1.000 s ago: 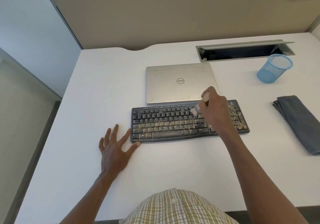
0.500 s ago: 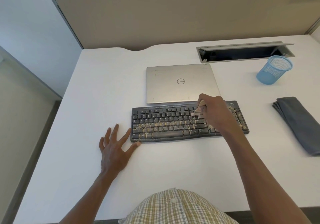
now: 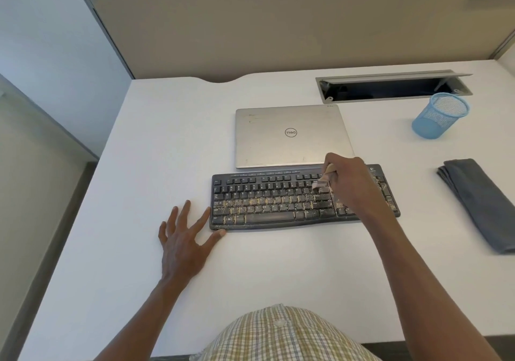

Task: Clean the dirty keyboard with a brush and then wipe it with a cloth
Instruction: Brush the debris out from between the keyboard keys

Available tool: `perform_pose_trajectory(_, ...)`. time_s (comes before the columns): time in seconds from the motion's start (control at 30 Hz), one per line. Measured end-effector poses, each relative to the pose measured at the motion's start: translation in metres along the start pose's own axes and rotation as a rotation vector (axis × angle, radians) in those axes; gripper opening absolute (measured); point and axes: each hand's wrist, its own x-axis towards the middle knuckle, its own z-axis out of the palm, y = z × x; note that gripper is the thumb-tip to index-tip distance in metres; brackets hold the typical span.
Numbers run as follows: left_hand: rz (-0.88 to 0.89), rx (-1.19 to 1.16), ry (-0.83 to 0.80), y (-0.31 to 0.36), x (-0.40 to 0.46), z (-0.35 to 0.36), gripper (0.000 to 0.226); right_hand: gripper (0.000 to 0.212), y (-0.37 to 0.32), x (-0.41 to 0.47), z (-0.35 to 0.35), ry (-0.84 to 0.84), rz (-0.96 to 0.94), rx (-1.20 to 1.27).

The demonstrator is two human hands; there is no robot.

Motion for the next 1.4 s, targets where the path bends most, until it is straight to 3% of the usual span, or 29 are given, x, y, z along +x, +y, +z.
perform_pose_trajectory(0.17, -0.007, -0.004, -0.003, 0.000, 0.000, 0.000, 0.076, 0.015, -0.017, 0.003, 0.005, -0.004, -0.041, 0.135)
perform_pose_trajectory(0.43, -0.013, -0.005, -0.014, 0.001, 0.001, -0.001, 0.078, 0.019, 0.006, -0.007, -0.013, 0.072, 0.064, 0.040)
perform_pose_trajectory(0.6, -0.018, 0.004, -0.023, 0.000, 0.001, 0.000, 0.076, 0.012, -0.003, -0.004, -0.010, 0.053, 0.024, 0.196)
perform_pose_trajectory(0.9, -0.022, 0.000, -0.026, 0.001, 0.001, 0.000, 0.077, 0.019, 0.005, -0.007, -0.015, 0.076, 0.059, -0.016)
perform_pose_trajectory(1.1, -0.022, -0.007, -0.024, 0.001, 0.000, -0.001, 0.078, 0.022, 0.005, -0.004, -0.004, 0.035, 0.088, 0.110)
perform_pose_trajectory(1.27, -0.020, -0.003, -0.020, 0.000, 0.001, 0.001, 0.076, 0.013, 0.007, -0.010, -0.019, 0.082, 0.168, 0.014)
perform_pose_trajectory(1.4, -0.015, -0.004, -0.015, -0.001, 0.000, 0.001, 0.075, 0.004, 0.000, -0.005, -0.018, 0.254, 0.212, 0.101)
